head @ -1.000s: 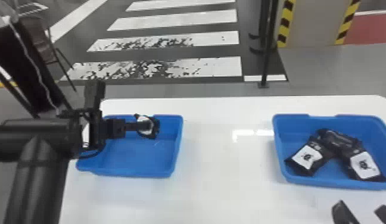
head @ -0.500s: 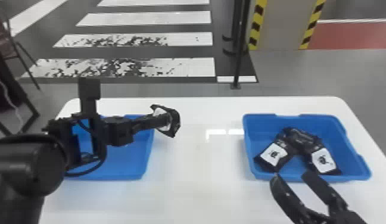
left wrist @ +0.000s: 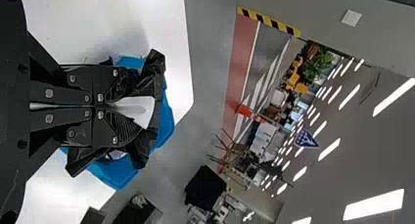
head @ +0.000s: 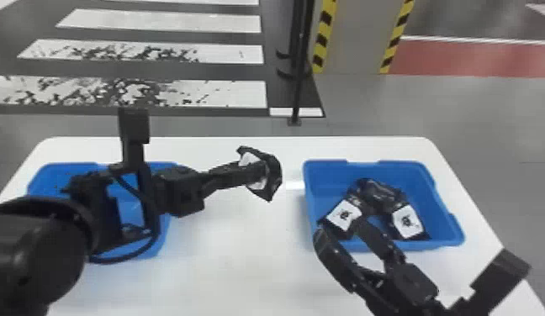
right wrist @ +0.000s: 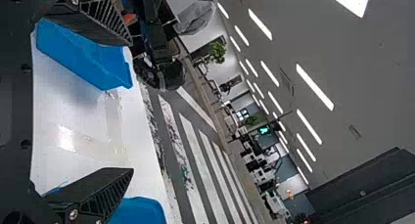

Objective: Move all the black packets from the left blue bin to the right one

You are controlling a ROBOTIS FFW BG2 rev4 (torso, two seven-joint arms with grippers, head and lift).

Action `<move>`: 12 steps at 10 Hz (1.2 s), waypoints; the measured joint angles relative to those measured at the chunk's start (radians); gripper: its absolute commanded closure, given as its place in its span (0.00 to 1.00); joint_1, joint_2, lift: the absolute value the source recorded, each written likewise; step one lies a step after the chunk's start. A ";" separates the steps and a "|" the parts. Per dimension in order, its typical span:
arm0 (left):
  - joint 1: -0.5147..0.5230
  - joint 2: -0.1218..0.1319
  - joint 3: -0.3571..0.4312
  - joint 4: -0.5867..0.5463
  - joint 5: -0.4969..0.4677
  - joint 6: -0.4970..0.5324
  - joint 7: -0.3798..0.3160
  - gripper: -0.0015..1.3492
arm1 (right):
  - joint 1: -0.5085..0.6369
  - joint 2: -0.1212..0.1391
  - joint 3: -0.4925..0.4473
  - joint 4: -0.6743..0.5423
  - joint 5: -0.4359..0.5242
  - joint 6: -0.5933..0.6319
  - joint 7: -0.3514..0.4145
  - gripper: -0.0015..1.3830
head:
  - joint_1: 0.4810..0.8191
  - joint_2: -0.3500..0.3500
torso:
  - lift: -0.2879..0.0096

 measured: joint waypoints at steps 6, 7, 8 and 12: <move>-0.011 -0.006 -0.113 -0.001 0.075 -0.008 0.006 0.89 | -0.106 -0.015 0.105 0.068 -0.041 -0.005 0.005 0.09 | 0.63 0.35 | 0.50; -0.012 -0.006 -0.127 -0.005 0.086 -0.008 0.005 0.89 | -0.126 -0.015 0.108 0.096 -0.044 -0.018 0.000 0.17 | 0.63 0.33 | 0.50; -0.012 -0.006 -0.136 -0.007 0.091 -0.006 0.005 0.89 | -0.144 -0.015 0.105 0.122 -0.053 -0.036 -0.007 0.52 | 0.63 0.32 | 0.50; -0.013 -0.003 -0.138 -0.016 0.088 -0.004 0.006 0.89 | -0.144 -0.015 0.082 0.133 -0.047 -0.073 -0.012 0.92 | 0.63 0.28 | 0.50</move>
